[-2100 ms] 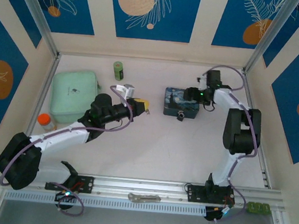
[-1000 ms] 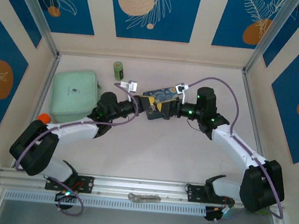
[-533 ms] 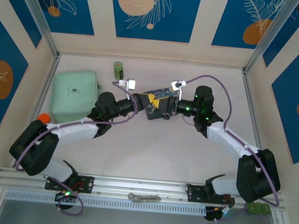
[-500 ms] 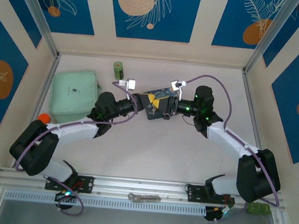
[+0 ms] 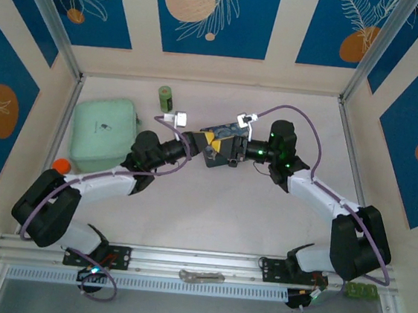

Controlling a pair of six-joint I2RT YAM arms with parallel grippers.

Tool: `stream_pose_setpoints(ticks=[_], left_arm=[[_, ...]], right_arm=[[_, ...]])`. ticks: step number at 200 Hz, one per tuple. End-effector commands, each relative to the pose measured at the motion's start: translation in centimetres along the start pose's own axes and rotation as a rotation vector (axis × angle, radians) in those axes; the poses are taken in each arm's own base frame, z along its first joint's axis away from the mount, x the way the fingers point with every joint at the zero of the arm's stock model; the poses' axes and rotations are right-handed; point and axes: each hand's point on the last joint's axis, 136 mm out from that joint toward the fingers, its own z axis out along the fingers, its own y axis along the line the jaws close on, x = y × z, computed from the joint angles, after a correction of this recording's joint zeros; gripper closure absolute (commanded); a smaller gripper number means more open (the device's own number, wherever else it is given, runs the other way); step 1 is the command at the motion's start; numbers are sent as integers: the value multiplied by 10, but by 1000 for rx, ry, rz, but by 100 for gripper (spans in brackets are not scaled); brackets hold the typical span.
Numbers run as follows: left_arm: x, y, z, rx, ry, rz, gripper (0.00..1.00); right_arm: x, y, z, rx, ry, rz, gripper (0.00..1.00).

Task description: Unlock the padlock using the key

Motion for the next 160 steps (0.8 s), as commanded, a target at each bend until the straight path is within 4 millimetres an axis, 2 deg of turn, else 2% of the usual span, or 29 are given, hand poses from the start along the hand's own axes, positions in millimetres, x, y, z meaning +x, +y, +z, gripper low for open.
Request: stream_pose_setpoints(ticks=[1, 36, 75, 107, 140, 149, 156, 160], left_arm=[[-18, -17, -7, 40, -71, 33, 100], [-20, -20, -8, 48, -77, 35, 100], [-17, -20, -7, 57, -70, 23, 100], [-16, -21, -8, 62, -73, 18, 100], [-15, -22, -8, 66, -72, 15, 100], [-16, -21, -9, 61, -79, 15, 80], [-17, -18, -11, 46, -90, 15, 44], [-19, -15, -12, 30, -99, 15, 15]], right_arm=[[13, -2, 3, -15, 39, 30, 65], [12, -3, 5, -11, 36, 29, 63], [5, 4, 6, -29, 25, 6, 69], [3, 6, 10, -45, 32, 3, 88], [4, 5, 9, -37, 28, -1, 100], [5, 3, 7, -23, 26, -5, 100], [6, 0, 5, -7, 26, -5, 100], [6, -1, 3, 3, 28, -3, 100]])
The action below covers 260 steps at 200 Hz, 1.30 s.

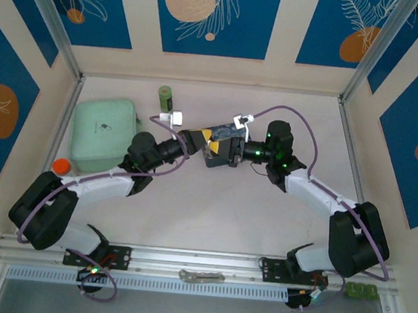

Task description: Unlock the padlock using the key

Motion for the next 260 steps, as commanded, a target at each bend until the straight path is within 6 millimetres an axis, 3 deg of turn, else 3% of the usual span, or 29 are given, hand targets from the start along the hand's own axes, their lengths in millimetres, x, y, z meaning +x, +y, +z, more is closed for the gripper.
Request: stream_pose_setpoints(ticks=[1, 5, 46, 72, 89, 104, 129, 166, 208, 260], left_arm=[[-11, -10, -7, 18, -56, 12, 7], [-12, -6, -10, -1, -62, 16, 0], [-16, 32, -44, -303, -92, 136, 0], [-3, 41, -50, -350, -30, 147, 0], [9, 42, -42, -326, 24, 130, 2], [24, 50, -34, -331, 76, 122, 8], [64, 66, -17, -352, 181, 107, 14], [122, 89, 14, -415, 252, 101, 20], [157, 125, 51, -514, 276, 140, 22], [154, 179, 62, -734, 258, 241, 23]], right_arm=[[0, -3, -4, 31, 1, -18, 100], [0, -4, -6, 42, 1, -20, 100], [8, -24, -34, 202, 9, -21, 100], [13, -36, -54, 296, 8, -16, 100], [17, -40, -60, 348, 28, -18, 100], [22, -56, -68, 457, 54, 4, 100], [29, -101, -105, 748, 28, 114, 100], [38, -134, -157, 926, -104, 293, 100], [34, -136, -174, 917, -184, 317, 100], [26, -126, -178, 882, -214, 281, 100]])
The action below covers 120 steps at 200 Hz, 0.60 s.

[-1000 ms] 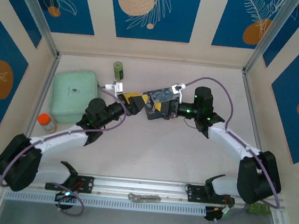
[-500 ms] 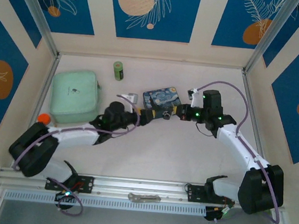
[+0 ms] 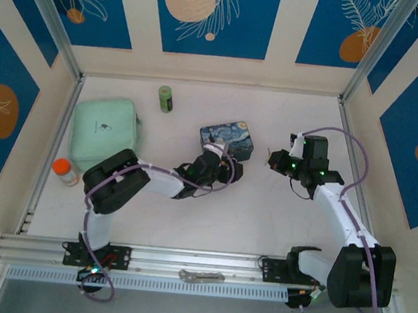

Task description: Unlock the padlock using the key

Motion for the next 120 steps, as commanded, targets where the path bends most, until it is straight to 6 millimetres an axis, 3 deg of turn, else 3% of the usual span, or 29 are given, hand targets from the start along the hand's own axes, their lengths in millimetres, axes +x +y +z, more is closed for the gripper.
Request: stream_pose_setpoints(ticks=[1, 39, 120], left_arm=[[-12, 24, 11, -148, -45, 62, 22], [-17, 54, 26, -263, -17, 79, 32], [-7, 68, 3, -263, 18, 99, 32]], right_arm=[[-1, 6, -7, -41, -17, -2, 100], [-2, 10, -10, -75, -33, -3, 100], [0, 13, -4, -111, -18, 12, 100]])
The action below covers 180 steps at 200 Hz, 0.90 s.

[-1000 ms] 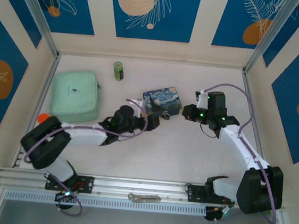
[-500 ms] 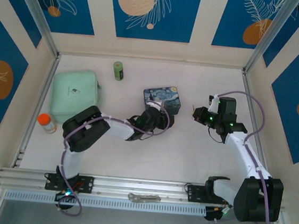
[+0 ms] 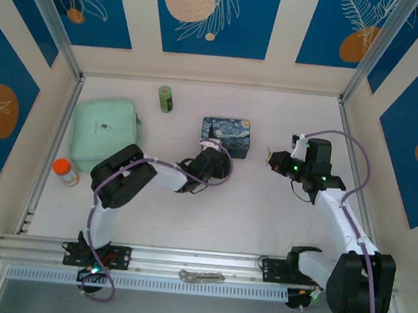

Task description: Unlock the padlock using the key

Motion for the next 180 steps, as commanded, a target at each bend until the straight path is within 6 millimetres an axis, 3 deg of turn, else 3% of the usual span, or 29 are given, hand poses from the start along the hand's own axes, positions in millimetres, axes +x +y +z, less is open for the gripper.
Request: stream_pose_setpoints(ticks=[1, 24, 57, 120, 147, 180], left_arm=[[-5, 8, -8, -23, 2, 31, 32], [-13, 13, 2, -23, -1, 21, 33], [-26, -1, 23, 22, 1, 33, 33], [-24, -26, 38, 156, 5, -20, 36], [-18, -30, 47, 174, 24, -38, 44], [-14, -29, 51, 183, 33, -38, 69]], right_arm=[[-1, 5, 2, -37, 7, 13, 100], [-4, 10, 1, -54, 10, 12, 100], [-6, 10, 0, -49, 6, 13, 100], [-8, 11, -1, -45, 4, 4, 100], [-8, 12, 0, -52, 9, 7, 100], [-4, 10, 0, -51, 16, 10, 100]])
